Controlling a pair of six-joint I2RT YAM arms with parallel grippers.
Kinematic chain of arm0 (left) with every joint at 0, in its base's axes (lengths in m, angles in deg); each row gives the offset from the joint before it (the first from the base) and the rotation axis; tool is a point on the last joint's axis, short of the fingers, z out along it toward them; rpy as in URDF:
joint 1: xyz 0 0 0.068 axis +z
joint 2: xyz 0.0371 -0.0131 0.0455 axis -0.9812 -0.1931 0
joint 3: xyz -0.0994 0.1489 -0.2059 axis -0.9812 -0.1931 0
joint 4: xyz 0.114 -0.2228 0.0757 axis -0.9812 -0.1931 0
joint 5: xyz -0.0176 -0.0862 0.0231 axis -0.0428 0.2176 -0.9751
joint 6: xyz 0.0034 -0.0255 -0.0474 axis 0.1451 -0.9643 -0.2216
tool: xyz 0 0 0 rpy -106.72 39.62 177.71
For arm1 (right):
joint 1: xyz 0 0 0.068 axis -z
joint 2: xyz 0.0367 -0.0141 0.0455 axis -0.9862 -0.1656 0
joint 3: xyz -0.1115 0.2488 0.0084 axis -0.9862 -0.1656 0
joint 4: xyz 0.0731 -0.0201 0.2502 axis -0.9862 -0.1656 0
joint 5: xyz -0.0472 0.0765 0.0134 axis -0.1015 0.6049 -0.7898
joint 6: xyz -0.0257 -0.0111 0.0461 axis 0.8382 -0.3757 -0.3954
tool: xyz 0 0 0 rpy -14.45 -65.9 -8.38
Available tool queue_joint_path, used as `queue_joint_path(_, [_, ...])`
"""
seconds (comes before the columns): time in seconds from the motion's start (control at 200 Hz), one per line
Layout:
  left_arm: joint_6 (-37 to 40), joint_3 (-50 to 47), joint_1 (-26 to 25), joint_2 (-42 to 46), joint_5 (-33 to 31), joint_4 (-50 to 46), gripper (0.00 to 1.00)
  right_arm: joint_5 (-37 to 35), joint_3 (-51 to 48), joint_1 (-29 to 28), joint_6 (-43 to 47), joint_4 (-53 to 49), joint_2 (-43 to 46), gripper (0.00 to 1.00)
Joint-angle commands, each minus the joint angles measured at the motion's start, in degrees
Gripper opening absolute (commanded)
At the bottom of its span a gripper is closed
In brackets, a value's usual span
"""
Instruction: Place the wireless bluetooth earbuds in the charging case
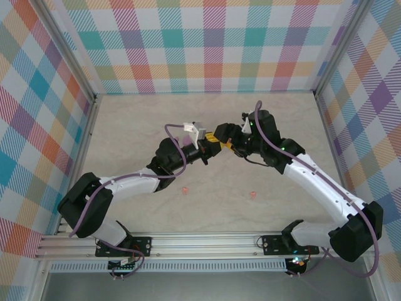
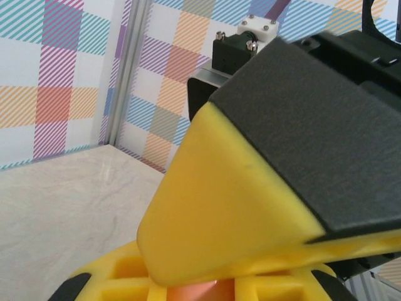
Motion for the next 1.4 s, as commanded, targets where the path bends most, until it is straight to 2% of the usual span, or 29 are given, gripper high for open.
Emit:
queue_joint_path(0.0, [0.0, 2.2, -0.5, 1.6, -0.5, -2.0, 0.0, 1.7, 2.6, 0.9, 1.2, -0.6, 0.1, 0.78])
queue_joint_path(0.175, [0.9, 2.4, -0.6, 2.4, -0.1, -2.8, 0.0, 2.4, 1.0, 2.3, -0.1, 0.1, 0.6, 0.8])
queue_joint_path(0.34, [0.7, 3.2, -0.5, 1.9, 1.4, -2.5, 0.0, 5.7, 0.0, 2.7, -2.2, 2.0, -1.0, 0.75])
queue_joint_path(0.475, [-0.1, 3.3, -0.4, 1.8, 1.1, -1.5, 0.0, 7.5, -0.3, 2.7, -2.7, 3.0, -2.0, 0.67])
queue_joint_path(0.66, [-0.9, 3.5, -0.5, 2.4, -1.1, -0.9, 0.0, 8.6, -0.3, 2.8, -2.6, 2.6, -3.1, 0.67])
queue_joint_path(0.82, [-1.1, 3.8, -0.5, 3.0, -2.1, -2.2, 0.0, 9.5, 0.3, 2.8, -1.0, 2.3, -3.4, 0.5])
queue_joint_path(0.955, [-0.4, 3.6, -0.5, 3.4, -1.7, -2.8, 0.11, 8.1, 1.6, 2.8, 1.7, 0.3, -3.2, 0.41])
queue_joint_path(1.155, [2.3, 4.0, -0.5, 4.8, -1.0, -6.9, 0.42, 6.4, 5.1, 2.8, 6.9, -4.4, -3.1, 0.36])
queue_joint_path(1.305, [9.7, 7.2, -0.4, 6.8, 2.7, -17.6, 0.47, 2.8, 10.2, 2.8, 14.4, -11.8, -3.7, 0.34])
queue_joint_path(1.4, [13.6, 7.2, -0.1, 8.0, 5.2, -21.0, 0.49, 0.0, 13.8, 2.8, 20.3, -16.3, -4.2, 0.34])
